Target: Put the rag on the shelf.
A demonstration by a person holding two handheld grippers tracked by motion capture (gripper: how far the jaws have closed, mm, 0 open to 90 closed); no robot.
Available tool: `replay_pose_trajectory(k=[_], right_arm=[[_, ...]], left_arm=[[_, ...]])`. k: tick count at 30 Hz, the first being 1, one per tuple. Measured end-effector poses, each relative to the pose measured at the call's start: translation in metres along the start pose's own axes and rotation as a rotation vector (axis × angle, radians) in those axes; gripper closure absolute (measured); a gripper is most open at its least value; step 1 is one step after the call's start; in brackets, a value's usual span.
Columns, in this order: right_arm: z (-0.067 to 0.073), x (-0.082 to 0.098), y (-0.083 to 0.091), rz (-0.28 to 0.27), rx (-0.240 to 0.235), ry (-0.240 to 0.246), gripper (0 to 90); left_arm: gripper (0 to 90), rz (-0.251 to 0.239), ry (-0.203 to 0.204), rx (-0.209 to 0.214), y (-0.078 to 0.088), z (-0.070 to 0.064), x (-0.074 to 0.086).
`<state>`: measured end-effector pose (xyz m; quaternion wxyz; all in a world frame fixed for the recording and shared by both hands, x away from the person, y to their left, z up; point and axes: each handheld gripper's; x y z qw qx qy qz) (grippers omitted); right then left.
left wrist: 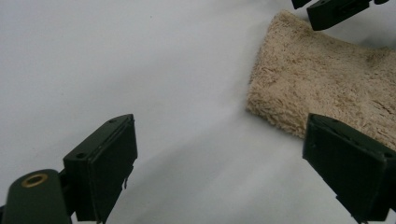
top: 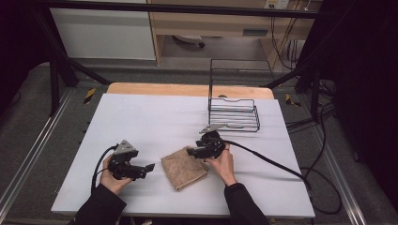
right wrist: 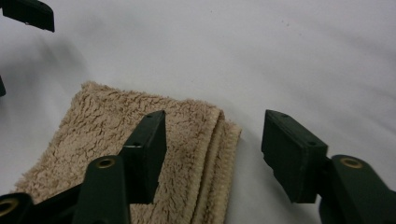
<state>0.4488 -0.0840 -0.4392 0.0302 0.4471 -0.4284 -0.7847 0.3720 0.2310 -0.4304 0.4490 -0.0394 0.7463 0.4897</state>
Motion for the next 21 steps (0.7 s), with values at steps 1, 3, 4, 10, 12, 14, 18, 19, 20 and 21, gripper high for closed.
replay_pose_trajectory(k=[1,3,4,10,12,14,18,19,20,21], right_arm=[[0.000,0.000,-0.001,0.005,-0.002,-0.009,47.5],[-0.001,-0.001,-0.004,0.008,-0.010,-0.020,51.7],[-0.002,-0.001,-0.006,0.013,-0.012,-0.029,54.2],[-0.003,0.001,-0.011,0.041,-0.026,-0.062,65.3],[-0.002,0.002,-0.012,0.045,-0.031,-0.067,70.0],[-0.001,0.002,-0.012,0.051,-0.036,-0.077,75.2],[0.000,0.002,-0.009,0.052,-0.026,-0.077,84.2],[0.001,0.002,-0.008,0.049,-0.022,-0.079,84.9],[0.002,0.002,-0.006,0.049,-0.017,-0.079,85.3],[0.002,0.002,-0.004,0.047,-0.012,-0.078,85.6]], left_arm=[[10.0,0.000,0.000,0.000,0.000,0.000,0.000],[10.0,0.000,0.001,0.000,0.000,-0.001,0.000],[10.0,0.000,0.001,0.005,0.000,-0.001,0.000],[10.2,0.001,0.006,0.006,-0.001,-0.001,0.000],[10.3,0.001,0.008,0.005,-0.001,-0.001,0.000],[10.4,-0.001,0.007,0.007,-0.001,-0.002,-0.001],[11.0,-0.002,0.015,0.007,-0.002,-0.003,-0.002],[11.3,-0.003,0.023,0.013,-0.002,-0.004,-0.002],[12.0,-0.005,0.034,0.017,-0.003,-0.004,-0.003],[12.7,-0.008,0.041,0.021,-0.004,-0.005,-0.003]])
Point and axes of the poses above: each handheld gripper's, and its own axes: y roughly backward along the jaws, x roughly out of its underside, z roughly to its left, and after that the axes turned 4 degrees about z, right-handed
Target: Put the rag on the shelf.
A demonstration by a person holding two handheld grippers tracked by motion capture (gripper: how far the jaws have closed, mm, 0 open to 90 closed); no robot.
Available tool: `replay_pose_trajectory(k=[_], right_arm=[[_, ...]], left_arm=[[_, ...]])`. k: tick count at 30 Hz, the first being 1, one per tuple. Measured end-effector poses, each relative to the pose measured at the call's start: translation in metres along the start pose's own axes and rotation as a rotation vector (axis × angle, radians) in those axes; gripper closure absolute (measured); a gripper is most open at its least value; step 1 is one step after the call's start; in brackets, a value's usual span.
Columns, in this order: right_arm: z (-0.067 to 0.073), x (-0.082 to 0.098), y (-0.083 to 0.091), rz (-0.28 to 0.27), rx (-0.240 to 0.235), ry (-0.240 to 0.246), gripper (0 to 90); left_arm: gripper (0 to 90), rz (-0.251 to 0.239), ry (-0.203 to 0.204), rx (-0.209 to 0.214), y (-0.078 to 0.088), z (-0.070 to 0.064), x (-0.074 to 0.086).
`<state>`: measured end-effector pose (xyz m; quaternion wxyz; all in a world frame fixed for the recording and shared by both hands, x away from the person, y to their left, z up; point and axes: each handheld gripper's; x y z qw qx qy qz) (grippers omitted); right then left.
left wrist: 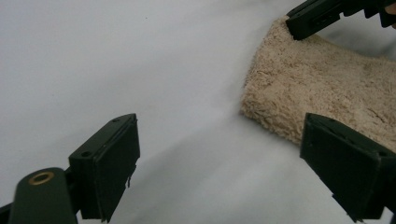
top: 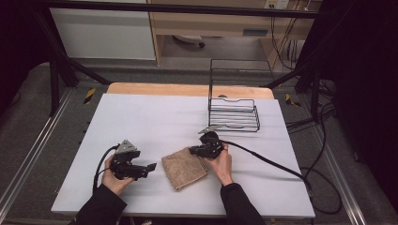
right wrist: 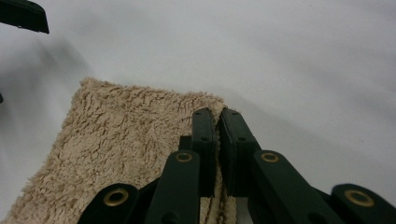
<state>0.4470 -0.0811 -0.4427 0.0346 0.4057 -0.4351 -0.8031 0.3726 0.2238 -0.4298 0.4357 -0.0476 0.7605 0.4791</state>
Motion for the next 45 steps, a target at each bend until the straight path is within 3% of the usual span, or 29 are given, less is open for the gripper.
replay_pose_trajectory(k=[5,11,14,17,23,30,33,36,45], right_arm=[[0.004,0.001,0.012,0.000,0.049,-0.002,85.8],[0.004,0.008,0.017,0.002,0.093,-0.021,85.3],[0.001,0.012,0.017,-0.014,0.088,-0.034,84.7],[-0.002,0.017,0.018,-0.022,0.082,-0.039,84.2],[-0.005,0.018,0.016,-0.023,0.082,0.003,81.4],[-0.012,0.014,0.020,-0.064,0.067,0.027,66.7],[-0.015,0.011,0.017,-0.077,0.042,0.020,61.6],[-0.019,0.010,0.011,-0.059,0.051,0.021,59.8],[-0.021,0.012,0.003,-0.038,0.019,0.036,66.2]], left_arm=[[17.5,-0.006,0.030,0.007,-0.005,-0.007,-0.007],[30.0,-0.001,0.050,0.000,-0.023,-0.016,-0.023],[40.7,0.024,0.074,0.005,-0.035,-0.018,-0.029],[45.6,0.041,0.082,0.000,-0.046,-0.020,-0.033],[61.0,0.062,0.102,0.015,-0.060,-0.021,-0.038],[72.5,0.084,0.111,0.028,-0.067,-0.023,-0.037],[74.9,0.090,0.113,0.024,-0.069,-0.024,-0.036],[75.7,0.095,0.120,0.031,-0.069,-0.024,-0.037],[80.1,0.109,0.116,0.026,-0.070,-0.026,-0.038]])
Point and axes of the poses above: each handheld gripper's, and its own axes: y roughly backward along the jaws, x roughly out of its underside, z roughly to its left, and after that the axes turned 4 degrees about z, right-handed
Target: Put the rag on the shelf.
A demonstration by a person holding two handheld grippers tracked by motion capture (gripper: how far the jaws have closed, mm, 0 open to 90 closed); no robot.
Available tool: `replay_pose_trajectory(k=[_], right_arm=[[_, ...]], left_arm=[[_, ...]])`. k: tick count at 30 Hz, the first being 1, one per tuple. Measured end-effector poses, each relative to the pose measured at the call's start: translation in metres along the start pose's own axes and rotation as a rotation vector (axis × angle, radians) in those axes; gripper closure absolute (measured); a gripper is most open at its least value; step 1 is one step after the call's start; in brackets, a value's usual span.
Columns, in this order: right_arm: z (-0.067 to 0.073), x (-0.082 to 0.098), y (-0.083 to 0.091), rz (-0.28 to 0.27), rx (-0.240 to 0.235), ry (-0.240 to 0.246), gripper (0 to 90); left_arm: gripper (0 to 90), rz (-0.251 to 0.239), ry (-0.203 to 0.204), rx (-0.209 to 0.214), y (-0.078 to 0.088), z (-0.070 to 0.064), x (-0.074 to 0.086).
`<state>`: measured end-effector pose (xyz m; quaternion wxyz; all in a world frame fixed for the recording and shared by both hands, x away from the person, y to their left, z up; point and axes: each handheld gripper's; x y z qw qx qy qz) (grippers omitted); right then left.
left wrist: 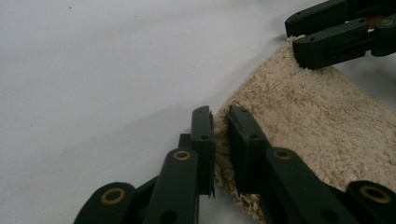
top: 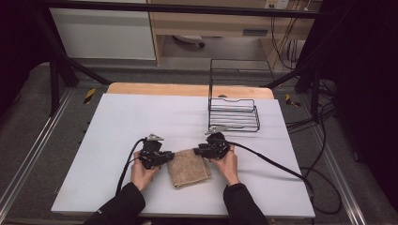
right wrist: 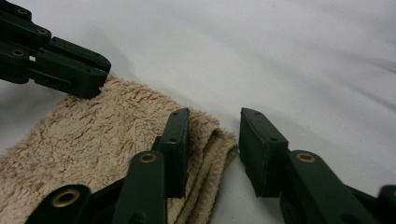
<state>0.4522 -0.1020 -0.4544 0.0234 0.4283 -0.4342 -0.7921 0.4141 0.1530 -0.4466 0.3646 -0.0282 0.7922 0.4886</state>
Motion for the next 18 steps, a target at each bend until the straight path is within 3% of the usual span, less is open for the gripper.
replay_pose_trajectory(k=[7,18], right_arm=[[0.001,0.000,0.002,0.004,-0.021,-0.013,82.6],[0.010,-0.003,0.022,-0.059,-0.018,0.005,84.7]], left_arm=[[83.6,-0.007,-0.015,-0.004,0.001,-0.001,0.000],[85.0,-0.103,-0.034,0.029,0.019,-0.004,-0.003]])
Point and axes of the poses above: each handheld gripper's, and its own axes: y roughly backward along the jaws, x roughly out of its underside, z roughly to its left, and after that the axes turned 4 degrees about z, right-handed
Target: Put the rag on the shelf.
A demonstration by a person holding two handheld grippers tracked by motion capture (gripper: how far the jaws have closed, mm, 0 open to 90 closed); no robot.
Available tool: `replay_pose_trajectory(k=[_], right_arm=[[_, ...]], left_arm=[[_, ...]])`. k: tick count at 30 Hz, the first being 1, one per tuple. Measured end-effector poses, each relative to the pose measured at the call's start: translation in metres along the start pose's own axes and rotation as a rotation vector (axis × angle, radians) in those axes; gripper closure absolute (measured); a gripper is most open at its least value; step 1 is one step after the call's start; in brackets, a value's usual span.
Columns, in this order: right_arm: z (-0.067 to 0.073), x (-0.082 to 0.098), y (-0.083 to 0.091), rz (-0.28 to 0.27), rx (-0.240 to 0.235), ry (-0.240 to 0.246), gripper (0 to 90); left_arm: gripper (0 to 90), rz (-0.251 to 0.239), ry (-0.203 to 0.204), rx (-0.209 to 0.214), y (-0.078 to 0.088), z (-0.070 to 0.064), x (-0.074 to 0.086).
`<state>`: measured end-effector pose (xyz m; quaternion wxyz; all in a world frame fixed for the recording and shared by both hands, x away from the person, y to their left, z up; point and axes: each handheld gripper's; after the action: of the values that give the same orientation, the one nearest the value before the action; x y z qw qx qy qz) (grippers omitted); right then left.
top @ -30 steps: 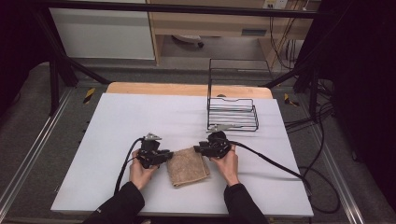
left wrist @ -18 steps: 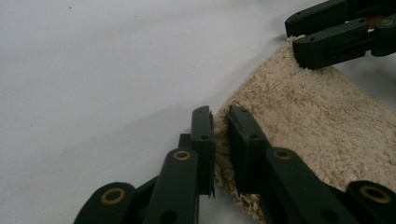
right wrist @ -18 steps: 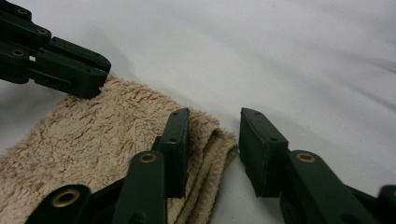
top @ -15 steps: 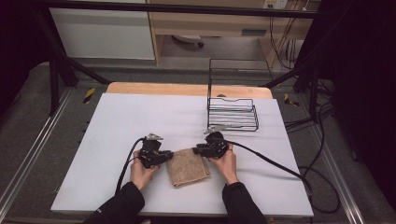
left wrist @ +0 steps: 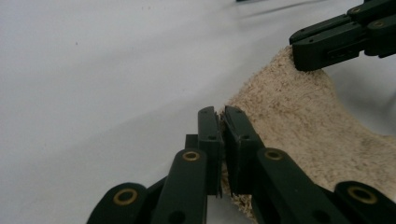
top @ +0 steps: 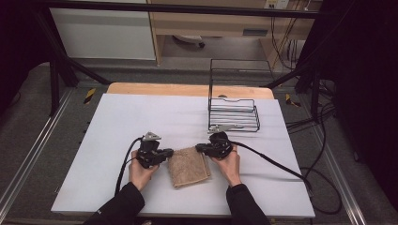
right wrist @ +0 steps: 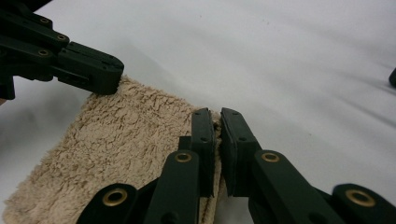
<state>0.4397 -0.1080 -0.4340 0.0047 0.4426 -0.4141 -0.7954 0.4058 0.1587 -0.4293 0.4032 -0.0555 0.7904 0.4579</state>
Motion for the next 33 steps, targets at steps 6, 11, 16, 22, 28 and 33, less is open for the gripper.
replay_pose_trajectory(k=[6,11,16,22,28,33], right_arm=[[0.008,0.000,0.015,-0.047,0.001,0.019,85.1],[0.013,-0.001,0.028,-0.086,-0.006,0.034,85.2],[0.018,-0.002,0.040,-0.122,-0.013,0.044,85.3],[0.022,-0.003,0.053,-0.160,-0.015,0.054,85.4],[0.025,-0.003,0.064,-0.197,-0.014,0.065,85.5],[0.026,-0.005,0.072,-0.226,-0.012,0.072,85.5]], left_arm=[[85.0,-0.036,-0.015,0.019,0.011,-0.005,-0.003],[85.0,-0.067,-0.023,0.036,0.020,-0.009,-0.006],[85.1,-0.105,-0.045,0.042,0.029,-0.014,-0.010],[85.1,-0.137,-0.060,0.057,0.037,-0.021,-0.013],[85.1,-0.160,-0.073,0.068,0.043,-0.027,-0.017],[85.1,-0.174,-0.096,0.069,0.048,-0.032,-0.022]])
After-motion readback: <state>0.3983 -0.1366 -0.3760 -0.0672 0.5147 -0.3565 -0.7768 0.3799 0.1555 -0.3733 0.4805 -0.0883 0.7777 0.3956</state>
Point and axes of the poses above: each handheld gripper's, and its own axes: y roughly backward along the jaws, x roughly out of its underside, z roughly to its left, and after that the axes turned 4 degrees about z, right-handed
